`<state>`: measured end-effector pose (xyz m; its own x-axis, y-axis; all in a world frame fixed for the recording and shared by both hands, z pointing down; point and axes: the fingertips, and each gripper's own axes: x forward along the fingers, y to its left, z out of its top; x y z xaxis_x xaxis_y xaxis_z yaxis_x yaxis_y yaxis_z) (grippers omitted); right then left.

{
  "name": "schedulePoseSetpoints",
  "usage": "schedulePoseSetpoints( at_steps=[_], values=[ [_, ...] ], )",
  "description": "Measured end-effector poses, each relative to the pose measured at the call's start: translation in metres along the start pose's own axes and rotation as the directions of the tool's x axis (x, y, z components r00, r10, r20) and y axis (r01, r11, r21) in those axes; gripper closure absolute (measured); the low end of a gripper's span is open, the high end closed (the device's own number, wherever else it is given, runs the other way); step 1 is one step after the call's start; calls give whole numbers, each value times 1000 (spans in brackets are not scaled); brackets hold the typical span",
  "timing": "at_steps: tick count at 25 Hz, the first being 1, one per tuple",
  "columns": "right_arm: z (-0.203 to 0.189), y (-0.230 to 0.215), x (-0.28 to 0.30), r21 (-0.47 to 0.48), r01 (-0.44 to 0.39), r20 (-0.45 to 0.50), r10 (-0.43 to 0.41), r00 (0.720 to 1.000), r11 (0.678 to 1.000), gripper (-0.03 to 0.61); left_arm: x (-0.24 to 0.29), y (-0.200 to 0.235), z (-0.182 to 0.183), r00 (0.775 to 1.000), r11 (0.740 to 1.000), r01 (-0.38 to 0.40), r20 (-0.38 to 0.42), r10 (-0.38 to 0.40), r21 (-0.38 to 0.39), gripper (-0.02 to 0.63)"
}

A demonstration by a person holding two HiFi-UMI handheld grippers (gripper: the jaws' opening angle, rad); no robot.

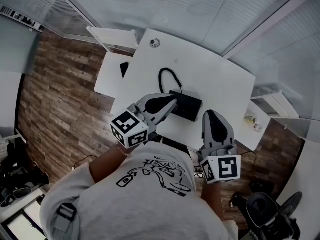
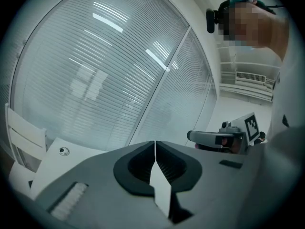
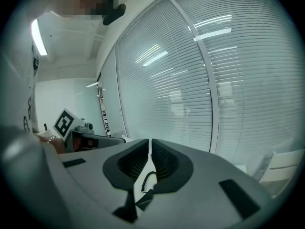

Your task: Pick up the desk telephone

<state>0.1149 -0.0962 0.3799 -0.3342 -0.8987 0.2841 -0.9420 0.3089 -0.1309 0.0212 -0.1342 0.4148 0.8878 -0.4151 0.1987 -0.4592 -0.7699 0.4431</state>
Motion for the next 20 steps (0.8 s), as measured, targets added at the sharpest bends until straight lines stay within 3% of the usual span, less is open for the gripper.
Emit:
schedulePoseSetpoints(
  at_steps=[12,20],
  values=[
    [-81,0,24,33,-32,-153,36,988,999,561,9,34,-60,993,999,-35,-113,32,-24,601],
    [-130,-11,31,65,-15,-245,30,969,998,523,13,57,-109,979,993,-63,-201,42,-99,600]
  ],
)
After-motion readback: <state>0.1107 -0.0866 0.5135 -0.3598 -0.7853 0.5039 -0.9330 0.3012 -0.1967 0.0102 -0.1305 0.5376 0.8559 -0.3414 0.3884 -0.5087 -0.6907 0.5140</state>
